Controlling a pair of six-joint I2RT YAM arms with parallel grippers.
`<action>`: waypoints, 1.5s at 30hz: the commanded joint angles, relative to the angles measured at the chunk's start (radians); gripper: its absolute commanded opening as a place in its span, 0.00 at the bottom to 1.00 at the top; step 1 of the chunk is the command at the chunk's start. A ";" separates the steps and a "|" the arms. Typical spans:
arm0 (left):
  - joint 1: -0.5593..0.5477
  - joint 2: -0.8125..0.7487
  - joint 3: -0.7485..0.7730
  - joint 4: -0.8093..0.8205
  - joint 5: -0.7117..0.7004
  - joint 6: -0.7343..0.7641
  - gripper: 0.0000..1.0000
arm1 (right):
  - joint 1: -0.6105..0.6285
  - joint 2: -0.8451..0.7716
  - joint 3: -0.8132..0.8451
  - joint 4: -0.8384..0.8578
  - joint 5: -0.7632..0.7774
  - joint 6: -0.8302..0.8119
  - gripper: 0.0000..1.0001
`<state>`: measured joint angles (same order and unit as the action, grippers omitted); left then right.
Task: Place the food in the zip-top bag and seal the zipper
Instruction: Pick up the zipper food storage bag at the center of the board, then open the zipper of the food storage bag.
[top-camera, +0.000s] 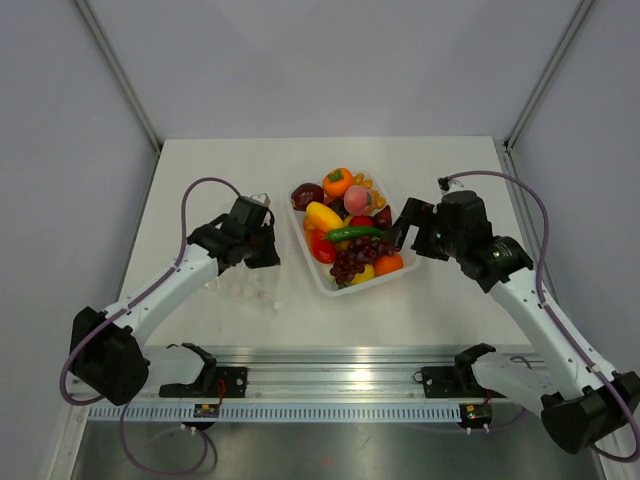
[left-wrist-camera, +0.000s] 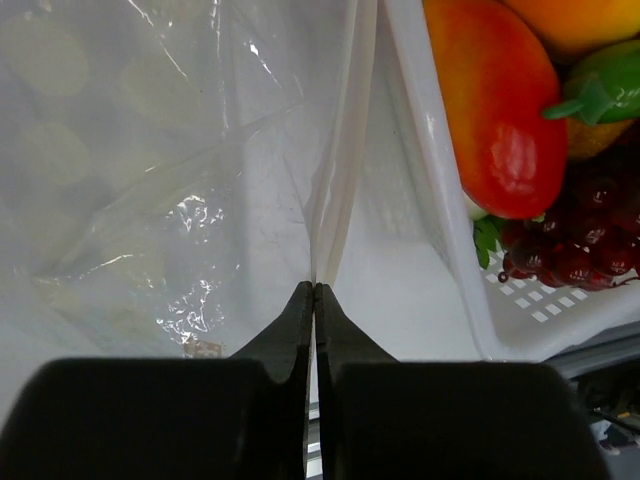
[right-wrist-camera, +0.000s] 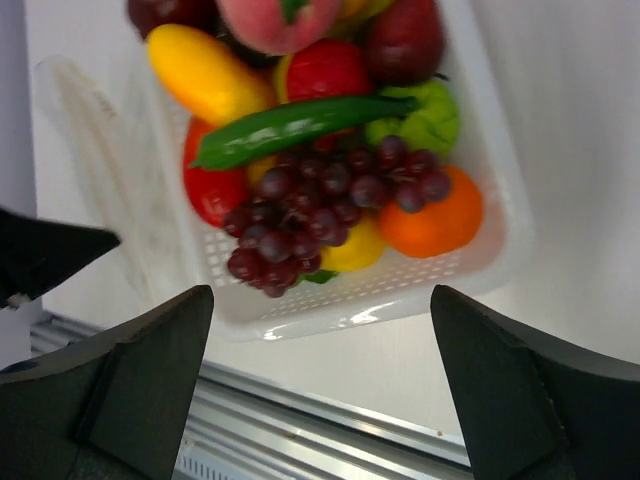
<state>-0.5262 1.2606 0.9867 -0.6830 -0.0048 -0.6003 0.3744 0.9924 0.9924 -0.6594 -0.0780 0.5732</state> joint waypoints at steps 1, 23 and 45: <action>0.014 -0.036 0.004 0.040 0.115 -0.018 0.00 | 0.142 0.060 0.145 0.075 0.009 -0.004 1.00; 0.083 -0.205 0.006 0.039 0.293 -0.061 0.00 | 0.549 0.600 0.437 0.251 0.101 0.108 0.79; 0.104 -0.280 0.006 0.000 0.335 -0.064 0.00 | 0.560 0.739 0.505 0.288 0.043 0.129 0.26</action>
<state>-0.4297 1.0077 0.9867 -0.6899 0.2897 -0.6563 0.9203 1.7370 1.4609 -0.4309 -0.0071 0.6926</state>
